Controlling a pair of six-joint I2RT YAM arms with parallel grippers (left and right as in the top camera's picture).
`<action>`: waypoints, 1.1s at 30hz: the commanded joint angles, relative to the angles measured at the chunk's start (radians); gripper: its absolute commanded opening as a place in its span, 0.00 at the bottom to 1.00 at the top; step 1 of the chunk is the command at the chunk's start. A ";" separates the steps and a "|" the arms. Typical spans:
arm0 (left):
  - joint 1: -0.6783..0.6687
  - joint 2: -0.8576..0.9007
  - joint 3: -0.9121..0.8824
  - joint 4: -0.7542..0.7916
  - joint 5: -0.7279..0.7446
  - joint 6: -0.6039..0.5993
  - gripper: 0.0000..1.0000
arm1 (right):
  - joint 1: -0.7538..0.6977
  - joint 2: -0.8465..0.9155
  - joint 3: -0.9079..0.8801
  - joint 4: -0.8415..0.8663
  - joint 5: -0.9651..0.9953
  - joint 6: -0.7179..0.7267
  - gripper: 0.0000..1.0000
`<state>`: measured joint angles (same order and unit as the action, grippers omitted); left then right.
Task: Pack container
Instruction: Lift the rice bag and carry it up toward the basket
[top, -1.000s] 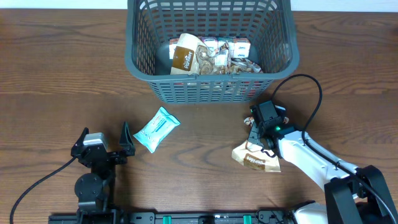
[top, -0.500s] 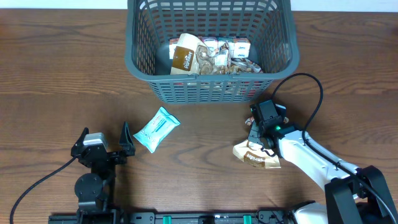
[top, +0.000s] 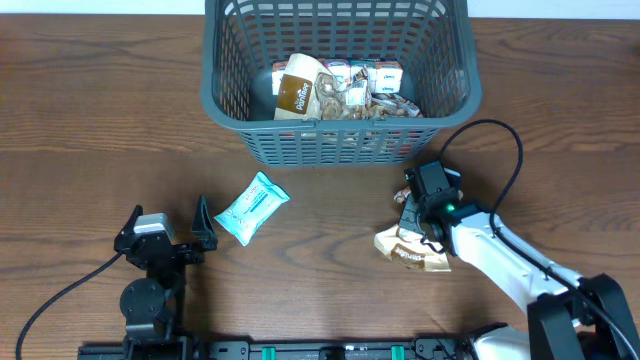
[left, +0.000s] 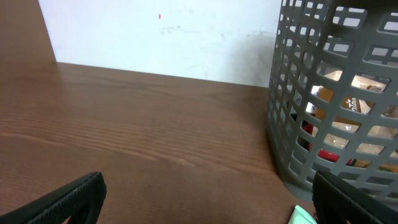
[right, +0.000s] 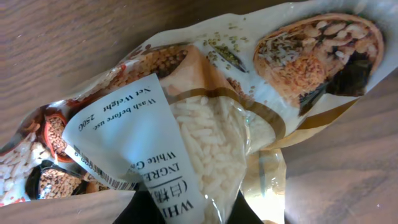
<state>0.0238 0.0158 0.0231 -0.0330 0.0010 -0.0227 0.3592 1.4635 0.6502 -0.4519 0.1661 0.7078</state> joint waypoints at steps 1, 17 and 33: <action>-0.001 -0.005 -0.018 -0.040 -0.009 -0.002 0.99 | -0.021 -0.072 -0.010 -0.005 -0.005 0.009 0.01; -0.001 -0.005 -0.018 -0.040 -0.009 -0.002 0.99 | -0.176 -0.206 -0.010 -0.077 0.096 0.083 0.01; -0.001 -0.005 -0.018 -0.040 -0.009 -0.002 0.99 | -0.468 -0.218 0.114 -0.070 0.168 -0.016 0.01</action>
<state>0.0238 0.0158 0.0231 -0.0330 0.0010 -0.0227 -0.0757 1.2720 0.6704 -0.5362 0.2897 0.7750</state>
